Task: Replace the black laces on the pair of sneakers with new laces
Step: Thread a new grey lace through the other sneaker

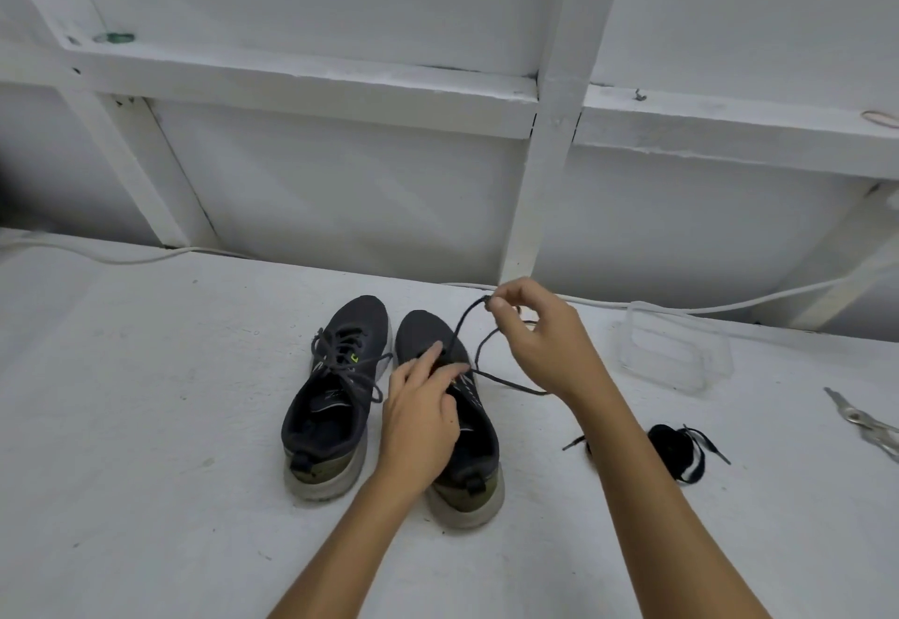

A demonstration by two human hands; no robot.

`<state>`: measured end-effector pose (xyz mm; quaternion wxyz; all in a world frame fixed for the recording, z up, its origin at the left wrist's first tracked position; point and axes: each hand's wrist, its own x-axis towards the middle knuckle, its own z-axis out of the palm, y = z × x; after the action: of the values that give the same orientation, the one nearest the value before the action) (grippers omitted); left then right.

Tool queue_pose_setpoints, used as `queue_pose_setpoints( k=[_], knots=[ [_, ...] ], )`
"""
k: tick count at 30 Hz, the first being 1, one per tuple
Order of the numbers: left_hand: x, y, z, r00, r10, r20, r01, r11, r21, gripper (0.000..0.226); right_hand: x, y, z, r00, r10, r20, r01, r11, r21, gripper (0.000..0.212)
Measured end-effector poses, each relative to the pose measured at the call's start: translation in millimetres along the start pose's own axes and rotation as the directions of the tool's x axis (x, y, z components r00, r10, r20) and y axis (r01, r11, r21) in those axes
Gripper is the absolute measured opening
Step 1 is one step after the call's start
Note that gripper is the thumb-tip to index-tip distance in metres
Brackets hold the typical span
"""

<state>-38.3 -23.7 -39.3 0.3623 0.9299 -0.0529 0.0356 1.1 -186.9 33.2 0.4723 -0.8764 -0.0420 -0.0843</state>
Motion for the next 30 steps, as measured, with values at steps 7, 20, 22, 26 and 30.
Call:
queue_pose_setpoints(
  k=[7,20,22,26,30],
  knots=[
    [10,3,-18,0.991,-0.132,-0.020,0.131,0.991,-0.037,0.050,-6,27,23,0.995,0.100,0.006,-0.094,0.955,-0.282,0.026],
    [14,-1,-29,0.917,-0.388,0.094,0.326,0.863,0.387,0.064,-20,53,38,0.946,0.211,0.246,-0.113,0.926,-0.360,0.011],
    [13,1,-30,0.937,-0.345,0.055,0.302,0.880,0.366,0.060,-19,42,30,0.953,0.202,0.225,-0.148,0.961,-0.234,0.012],
    [14,7,-36,0.995,-0.090,-0.044,0.098,0.966,0.240,0.052,-16,16,12,0.976,0.123,0.179,-0.113,0.991,-0.064,0.009],
    [29,11,-36,0.981,0.193,0.020,-0.194,0.963,0.187,0.039,-13,0,1,0.974,0.091,0.206,-0.110,0.990,0.086,0.008]
  ],
)
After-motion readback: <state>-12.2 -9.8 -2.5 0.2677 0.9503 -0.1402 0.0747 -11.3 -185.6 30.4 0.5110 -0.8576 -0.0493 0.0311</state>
